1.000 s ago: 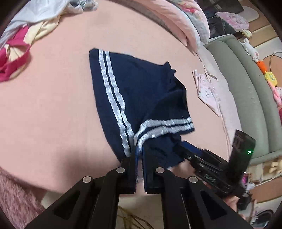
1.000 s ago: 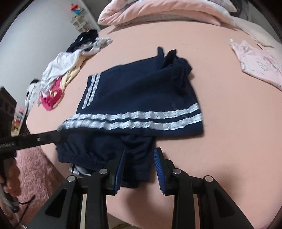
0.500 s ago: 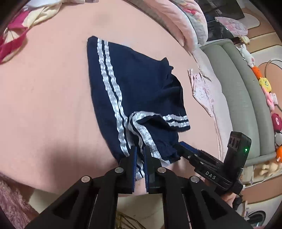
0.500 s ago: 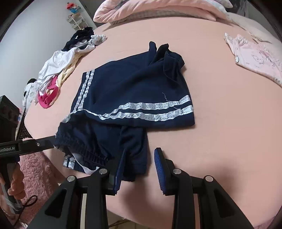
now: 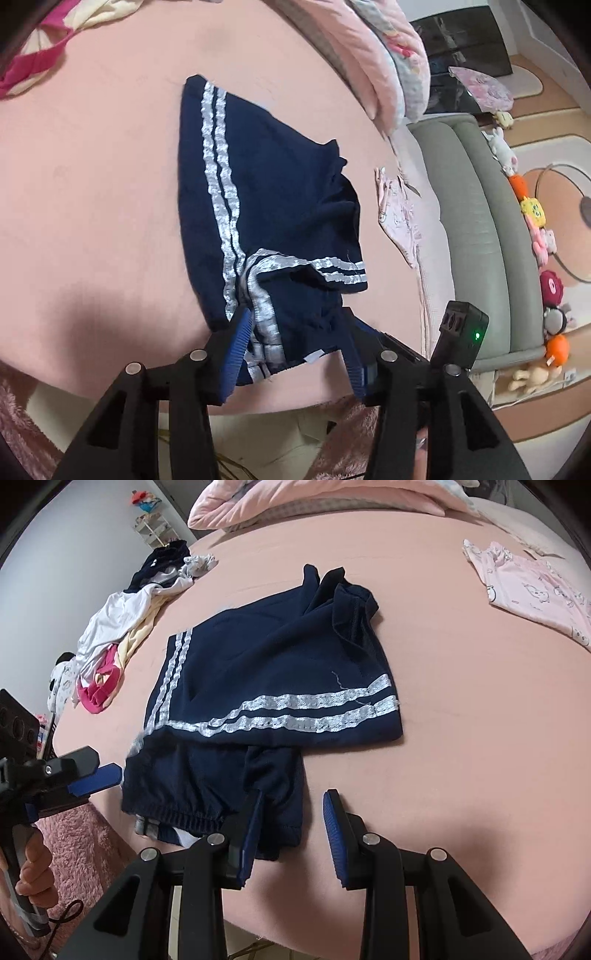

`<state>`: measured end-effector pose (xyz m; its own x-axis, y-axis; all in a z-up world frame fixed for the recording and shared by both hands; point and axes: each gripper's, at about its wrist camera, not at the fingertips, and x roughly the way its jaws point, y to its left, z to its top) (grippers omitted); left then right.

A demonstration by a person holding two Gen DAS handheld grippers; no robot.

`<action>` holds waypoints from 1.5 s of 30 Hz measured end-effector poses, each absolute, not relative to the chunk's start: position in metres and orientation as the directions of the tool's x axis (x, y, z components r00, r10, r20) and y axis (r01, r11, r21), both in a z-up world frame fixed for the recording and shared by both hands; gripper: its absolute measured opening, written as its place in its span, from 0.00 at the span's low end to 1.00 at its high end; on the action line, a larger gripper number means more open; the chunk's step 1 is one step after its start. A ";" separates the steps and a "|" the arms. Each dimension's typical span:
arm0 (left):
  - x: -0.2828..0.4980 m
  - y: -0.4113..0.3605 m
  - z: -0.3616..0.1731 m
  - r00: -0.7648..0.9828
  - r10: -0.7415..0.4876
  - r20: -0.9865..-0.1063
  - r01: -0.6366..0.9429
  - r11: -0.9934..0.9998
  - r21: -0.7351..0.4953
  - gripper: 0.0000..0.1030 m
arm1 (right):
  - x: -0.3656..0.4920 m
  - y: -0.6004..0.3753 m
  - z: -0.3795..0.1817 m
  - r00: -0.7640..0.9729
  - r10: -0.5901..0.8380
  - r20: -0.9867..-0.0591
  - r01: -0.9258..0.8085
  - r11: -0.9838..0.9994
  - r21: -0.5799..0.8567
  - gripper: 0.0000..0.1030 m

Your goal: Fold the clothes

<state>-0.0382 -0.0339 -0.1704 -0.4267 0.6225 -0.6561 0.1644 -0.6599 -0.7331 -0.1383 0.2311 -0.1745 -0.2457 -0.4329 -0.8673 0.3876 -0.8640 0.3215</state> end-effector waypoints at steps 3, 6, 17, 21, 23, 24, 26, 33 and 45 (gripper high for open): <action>-0.044 -0.022 -0.182 -0.356 0.609 -0.709 0.169 -0.704 -0.690 0.42 | -0.139 0.231 -0.177 -0.242 -0.433 -0.868 0.389 -0.863 0.322 0.32; -0.044 -0.009 -0.181 -0.338 0.608 -0.718 0.132 -0.725 -0.676 0.25 | -0.139 0.232 -0.174 -0.250 -0.435 -0.865 0.391 -0.863 0.321 0.32; -0.027 -0.014 -0.143 -0.369 0.584 -0.723 0.052 -0.764 -0.643 0.07 | -0.136 0.221 -0.166 -0.227 -0.512 -0.828 0.427 -0.817 0.388 0.32; -0.023 -0.016 -0.161 -0.335 0.585 -0.739 0.093 -0.760 -0.644 0.07 | -0.135 0.214 -0.174 -0.191 -0.502 -0.843 0.420 -0.819 0.392 0.32; -0.022 -0.018 -0.172 -0.317 0.582 -0.749 0.114 -0.760 -0.639 0.07 | -0.136 0.216 -0.174 -0.196 -0.491 -0.849 0.413 -0.826 0.383 0.32; -0.022 -0.016 -0.178 -0.300 0.555 -0.775 0.112 -0.787 -0.607 0.07 | -0.136 0.217 -0.175 -0.194 -0.479 -0.856 0.414 -0.831 0.371 0.32; -0.024 -0.013 -0.198 -0.257 0.526 -0.811 0.118 -0.816 -0.566 0.10 | -0.136 0.218 -0.180 -0.183 -0.455 -0.871 0.417 -0.839 0.350 0.41; -0.027 -0.027 -0.158 -0.311 0.515 -0.799 0.082 -0.823 -0.562 0.23 | -0.141 0.253 -0.156 -0.219 -0.631 -0.744 0.344 -0.763 0.547 0.41; -0.043 -0.013 -0.147 -0.256 0.327 -0.910 0.011 -0.940 -0.341 0.51 | -0.173 0.289 -0.183 -0.248 -0.506 -0.826 0.194 -0.862 0.469 0.43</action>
